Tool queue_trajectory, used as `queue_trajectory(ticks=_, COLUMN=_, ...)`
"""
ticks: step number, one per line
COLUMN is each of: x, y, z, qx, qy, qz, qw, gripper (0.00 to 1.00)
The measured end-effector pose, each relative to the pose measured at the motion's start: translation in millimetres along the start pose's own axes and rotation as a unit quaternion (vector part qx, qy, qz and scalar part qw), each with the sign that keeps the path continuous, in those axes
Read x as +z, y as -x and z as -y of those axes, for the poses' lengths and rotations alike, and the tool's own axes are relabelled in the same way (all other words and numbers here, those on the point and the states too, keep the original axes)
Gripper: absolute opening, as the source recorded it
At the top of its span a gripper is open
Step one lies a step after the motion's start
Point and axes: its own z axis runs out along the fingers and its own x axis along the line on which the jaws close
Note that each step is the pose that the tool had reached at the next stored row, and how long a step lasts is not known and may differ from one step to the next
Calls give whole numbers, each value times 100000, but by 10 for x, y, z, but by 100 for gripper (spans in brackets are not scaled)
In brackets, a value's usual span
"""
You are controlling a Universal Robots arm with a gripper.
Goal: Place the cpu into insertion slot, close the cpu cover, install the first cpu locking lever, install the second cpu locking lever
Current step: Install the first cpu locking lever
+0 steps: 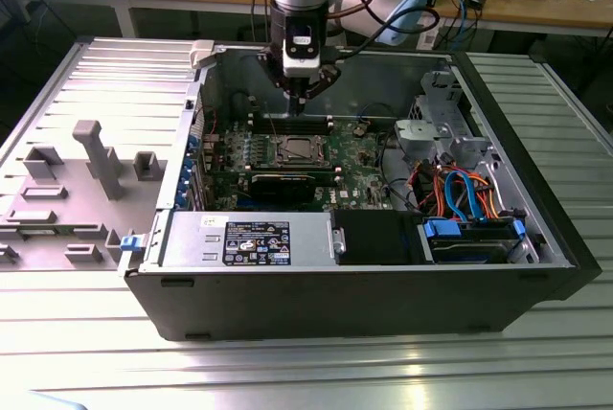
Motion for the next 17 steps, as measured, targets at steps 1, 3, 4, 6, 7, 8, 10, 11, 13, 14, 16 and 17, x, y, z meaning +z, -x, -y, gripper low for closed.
queue_trajectory(ticks=1, x=0, y=-1, z=1, qx=-492, qy=-39, qz=-87, qw=99999, gripper=11)
queue_trajectory(ticks=3, x=2, y=-1, z=0, qx=-1981, qy=-22, qz=-157, qw=99980, gripper=11)
queue_trajectory(ticks=4, x=3, y=0, z=0, qx=-2656, qy=-5, qz=-165, qw=99965, gripper=11)
queue_trajectory(ticks=6, x=4, y=0, z=0, qx=-4109, qy=14, qz=-186, qw=99915, gripper=11)
queue_trajectory(ticks=7, x=4, y=0, z=0, qx=-4826, qy=25, qz=-196, qw=99883, gripper=11)
queue_trajectory(ticks=8, x=5, y=0, z=0, qx=-5522, qy=44, qz=-207, qw=99847, gripper=11)
queue_trajectory(ticks=10, x=5, y=0, z=-1, qx=-8101, qy=94, qz=-239, qw=99671, gripper=11)
queue_trajectory(ticks=11, x=5, y=0, z=0, qx=-8730, qy=104, qz=-246, qw=99618, gripper=11)
queue_trajectory(ticks=13, x=6, y=0, z=0, qx=-11269, qy=154, qz=-280, qw=99363, gripper=11)
queue_trajectory(ticks=14, x=6, y=0, z=0, qx=-12293, qy=170, qz=-296, qw=99241, gripper=11)
queue_trajectory(ticks=16, x=7, y=0, z=0, qx=-13814, qy=198, qz=-317, qw=99041, gripper=11)
queue_trajectory(ticks=17, x=8, y=0, z=0, qx=-14464, qy=207, qz=-328, qw=98948, gripper=11)
